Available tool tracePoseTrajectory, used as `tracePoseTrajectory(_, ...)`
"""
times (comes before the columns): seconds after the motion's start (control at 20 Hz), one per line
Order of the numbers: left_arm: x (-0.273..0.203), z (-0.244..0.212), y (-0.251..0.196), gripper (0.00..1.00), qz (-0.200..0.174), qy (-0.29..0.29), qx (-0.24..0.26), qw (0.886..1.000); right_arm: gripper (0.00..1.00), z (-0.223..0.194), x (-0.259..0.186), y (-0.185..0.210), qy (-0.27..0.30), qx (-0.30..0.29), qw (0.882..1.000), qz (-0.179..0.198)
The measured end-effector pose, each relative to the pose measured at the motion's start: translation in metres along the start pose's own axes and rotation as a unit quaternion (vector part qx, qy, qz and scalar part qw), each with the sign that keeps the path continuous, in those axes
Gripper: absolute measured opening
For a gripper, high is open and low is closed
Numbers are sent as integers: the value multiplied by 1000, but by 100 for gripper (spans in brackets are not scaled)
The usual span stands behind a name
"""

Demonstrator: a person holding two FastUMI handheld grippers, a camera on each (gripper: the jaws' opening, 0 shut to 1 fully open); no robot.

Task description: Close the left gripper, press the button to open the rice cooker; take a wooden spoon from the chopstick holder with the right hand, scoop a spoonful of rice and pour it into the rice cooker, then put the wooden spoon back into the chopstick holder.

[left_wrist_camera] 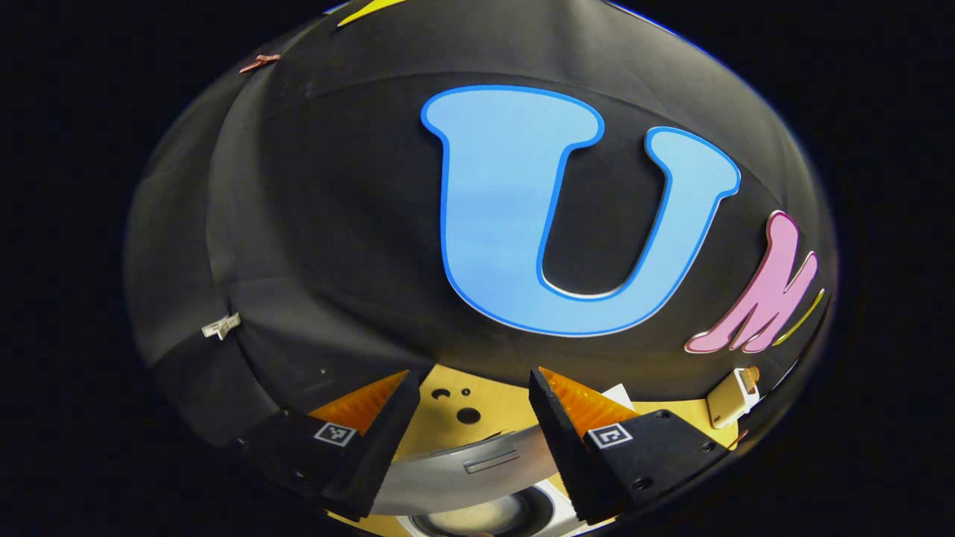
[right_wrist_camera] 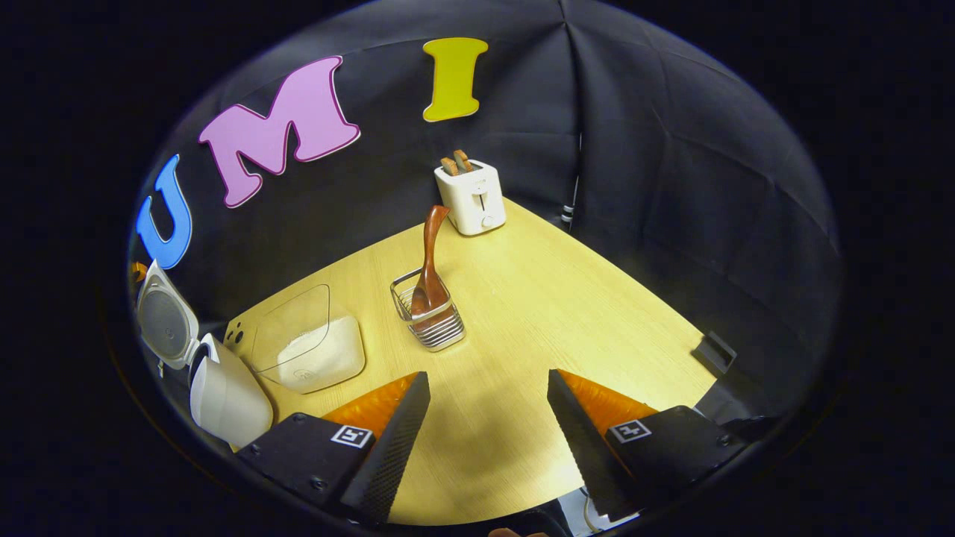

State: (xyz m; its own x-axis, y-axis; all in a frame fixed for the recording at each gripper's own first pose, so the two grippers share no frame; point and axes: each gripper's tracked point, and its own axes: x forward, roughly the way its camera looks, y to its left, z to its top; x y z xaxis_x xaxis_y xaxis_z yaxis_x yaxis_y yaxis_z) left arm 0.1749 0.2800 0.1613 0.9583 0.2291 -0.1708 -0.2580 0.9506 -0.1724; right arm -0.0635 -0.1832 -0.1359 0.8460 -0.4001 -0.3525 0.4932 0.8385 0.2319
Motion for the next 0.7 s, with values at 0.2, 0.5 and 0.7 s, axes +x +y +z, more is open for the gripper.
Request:
tracePoseTrajectory(0.2, -26, -37, -24, 97, -22, 34, -21, 999, 99, -4, 17, 9, 9, -21, 999, 23)
tracePoseTrajectory(0.5, -55, -129, -52, 96, -24, 89, -52, 994, 99, -12, 40, 14, 38, -42, 997, 60)
tracePoseTrajectory(0.7, -62, -165, -60, 97, 0, 70, -33, 997, 99, -12, 51, 13, 49, -69, 993, 82)
